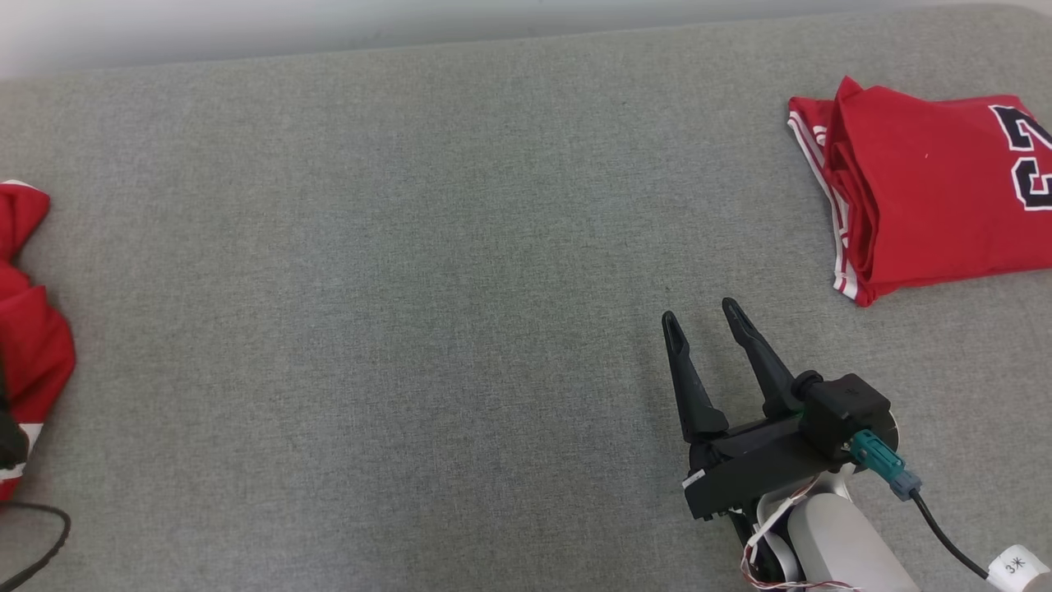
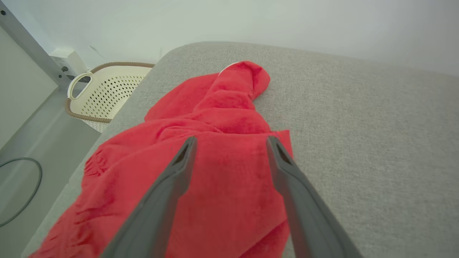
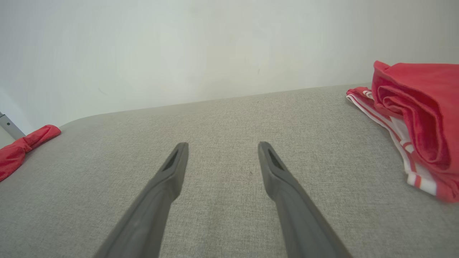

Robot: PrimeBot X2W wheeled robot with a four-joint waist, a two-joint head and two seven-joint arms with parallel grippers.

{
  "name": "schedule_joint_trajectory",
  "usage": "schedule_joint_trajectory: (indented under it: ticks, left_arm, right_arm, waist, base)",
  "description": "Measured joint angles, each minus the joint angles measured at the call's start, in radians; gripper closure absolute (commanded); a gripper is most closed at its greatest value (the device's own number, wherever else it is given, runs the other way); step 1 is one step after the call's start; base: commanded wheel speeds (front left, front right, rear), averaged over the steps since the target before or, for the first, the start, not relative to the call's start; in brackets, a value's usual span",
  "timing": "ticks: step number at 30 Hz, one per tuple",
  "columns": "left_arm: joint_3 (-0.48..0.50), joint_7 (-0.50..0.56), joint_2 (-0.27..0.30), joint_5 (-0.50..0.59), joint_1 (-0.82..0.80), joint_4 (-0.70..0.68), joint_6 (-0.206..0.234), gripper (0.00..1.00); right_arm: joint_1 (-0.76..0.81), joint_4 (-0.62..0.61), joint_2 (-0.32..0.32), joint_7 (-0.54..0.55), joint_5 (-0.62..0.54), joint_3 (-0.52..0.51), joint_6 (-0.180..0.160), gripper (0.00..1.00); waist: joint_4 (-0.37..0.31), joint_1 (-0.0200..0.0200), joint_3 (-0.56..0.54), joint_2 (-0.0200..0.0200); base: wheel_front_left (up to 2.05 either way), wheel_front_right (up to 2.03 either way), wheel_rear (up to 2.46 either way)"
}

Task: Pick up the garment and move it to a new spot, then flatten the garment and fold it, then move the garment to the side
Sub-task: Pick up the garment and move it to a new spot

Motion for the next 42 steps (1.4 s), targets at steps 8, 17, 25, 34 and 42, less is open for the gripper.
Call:
schedule_joint_trajectory:
  ticks: [8,17,25,34,42]
  left_arm:
    - [-0.044,0.125,0.029,-0.009,-0.055,0.094,-0.009,0.00]
    - [-0.093,0.283,0.045,-0.042,-0.100,0.187,-0.016,0.00]
    - [-0.113,0.164,0.064,-0.027,-0.109,0.210,0.000,1.00]
    - [-0.154,0.021,0.059,0.001,-0.141,0.174,-0.002,1.00]
    - [-0.260,-0.010,0.049,0.012,-0.177,0.010,-0.015,1.00]
  right_arm:
    - [-0.002,0.002,-0.001,0.000,0.000,0.004,0.000,0.00]
    - [-0.009,0.004,-0.001,0.000,0.000,0.003,0.000,0.00]
    - [-0.012,0.003,-0.003,0.000,-0.001,0.002,0.000,0.00]
    - [0.003,0.007,-0.001,0.000,-0.006,-0.007,0.000,0.00]
    - [0.028,0.025,0.008,0.000,0.013,-0.012,0.000,0.00]
  waist:
    - [-0.012,-0.0001,-0.001,0.0000]
    - [-0.030,-0.0001,0.004,-0.0001]
    - [-0.041,0.0000,0.004,-0.0001]
    - [-0.028,-0.0001,-0.032,-0.0001]
    - [-0.023,-0.0001,-0.118,-0.0002]
  base:
    - [0.00,0.00,0.00]
    - [0.00,0.00,0.00]
    - [0.00,0.00,0.00]
    - [0.00,0.00,0.00]
    - [0.00,0.00,0.00]
